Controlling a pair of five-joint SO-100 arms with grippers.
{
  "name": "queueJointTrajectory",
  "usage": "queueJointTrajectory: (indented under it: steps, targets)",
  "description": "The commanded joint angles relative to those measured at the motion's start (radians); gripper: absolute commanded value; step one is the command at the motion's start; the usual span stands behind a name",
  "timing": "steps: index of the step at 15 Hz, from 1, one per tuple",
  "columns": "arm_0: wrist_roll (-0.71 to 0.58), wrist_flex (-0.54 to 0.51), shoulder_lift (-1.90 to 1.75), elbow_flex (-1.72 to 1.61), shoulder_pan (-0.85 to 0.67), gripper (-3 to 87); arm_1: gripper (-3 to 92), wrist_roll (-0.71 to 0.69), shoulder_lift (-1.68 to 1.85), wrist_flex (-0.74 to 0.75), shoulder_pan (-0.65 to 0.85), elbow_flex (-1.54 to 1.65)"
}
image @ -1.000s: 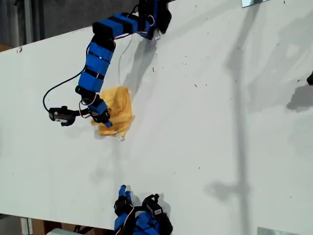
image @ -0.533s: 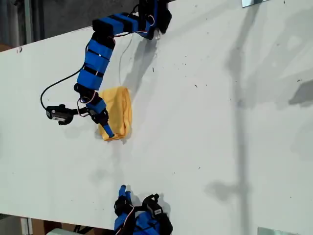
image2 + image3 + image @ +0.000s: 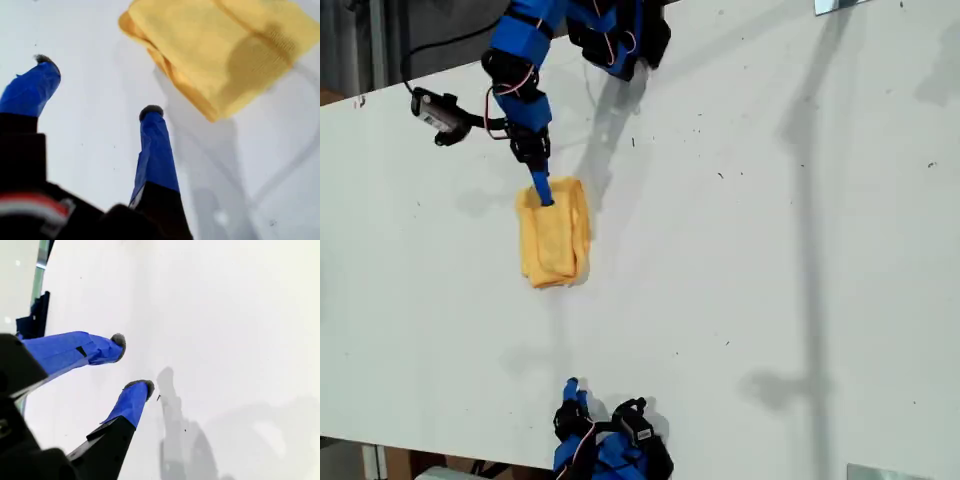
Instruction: Grasp corners of a square towel and fold twice.
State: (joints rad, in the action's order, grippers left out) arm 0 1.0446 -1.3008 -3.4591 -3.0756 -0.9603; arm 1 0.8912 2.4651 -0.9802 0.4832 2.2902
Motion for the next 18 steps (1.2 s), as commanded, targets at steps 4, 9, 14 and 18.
queueJointTrajectory:
  steps: [4, 9, 14, 18]
  targets:
    - [0.252, -0.009, -0.009, -0.04, 0.229, 6.8, 40.4, 0.164, 0.831, -0.121, -0.103, 0.566]
    - [-0.114, 0.018, -0.009, -0.044, 0.364, 6.0, 10.4, 0.308, 0.813, -0.268, -0.092, 0.598]
    - [-0.018, 0.0, -0.009, -0.044, 0.364, 5.9, 10.5, 0.379, 0.813, -0.311, -0.075, 0.6]
    - [-0.018, 0.0, -0.009, -0.044, 0.364, 5.9, 8.7, 0.379, 0.813, -0.314, -0.074, 0.601]
